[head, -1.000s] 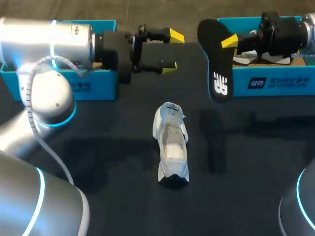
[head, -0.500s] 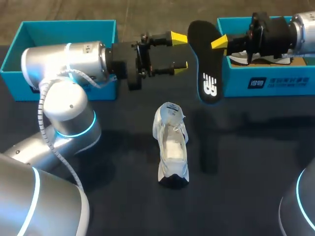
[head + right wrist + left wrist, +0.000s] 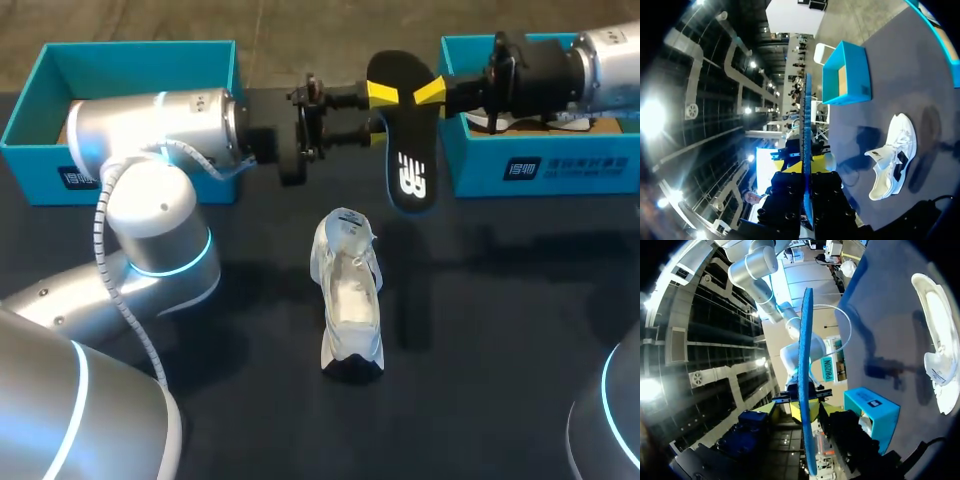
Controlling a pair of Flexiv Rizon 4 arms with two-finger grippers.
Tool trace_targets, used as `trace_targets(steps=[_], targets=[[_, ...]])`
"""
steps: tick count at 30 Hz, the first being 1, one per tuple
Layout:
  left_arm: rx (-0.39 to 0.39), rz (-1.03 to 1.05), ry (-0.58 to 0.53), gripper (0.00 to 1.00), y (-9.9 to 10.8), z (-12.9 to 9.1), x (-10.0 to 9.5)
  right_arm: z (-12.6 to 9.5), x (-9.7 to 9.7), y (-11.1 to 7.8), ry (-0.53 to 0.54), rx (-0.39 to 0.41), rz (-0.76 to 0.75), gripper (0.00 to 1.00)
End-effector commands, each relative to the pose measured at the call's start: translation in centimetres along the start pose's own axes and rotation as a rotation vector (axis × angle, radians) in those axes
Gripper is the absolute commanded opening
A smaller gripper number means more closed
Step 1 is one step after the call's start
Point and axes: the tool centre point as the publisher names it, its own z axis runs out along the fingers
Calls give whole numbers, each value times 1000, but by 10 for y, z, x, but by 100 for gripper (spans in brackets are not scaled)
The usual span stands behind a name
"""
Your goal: Take the shoe out of the shoebox, open the shoe tongue, remove and reinsert the insole, then place the shoe into the shoebox
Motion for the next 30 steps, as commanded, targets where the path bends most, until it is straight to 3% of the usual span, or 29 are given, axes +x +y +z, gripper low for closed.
trace_targets(steps=[1,11,21,25,26,27,30], targets=[[2,3,-3,46,-1,5,2,3,-2,6,-1,4,3,0],[11,3,2,31,-1,12,9,6,-2,7,4,3,9,0],[5,-8,4,0,-3,17,13,4,-2,5,4,-1,9,0],[-1,-34,-1,0,-3,19,13,3,-3,2,9,-7,6,0],[3,-38,2,0,-4,19,13,2,-4,2,2,-11,2,27],[6,-47,1,0,-4,19,13,1,-5,1,1,-11,-15,97],[5,-79,-3,0,-8,17,11,-4,-8,-1,-29,-9,-55,100]])
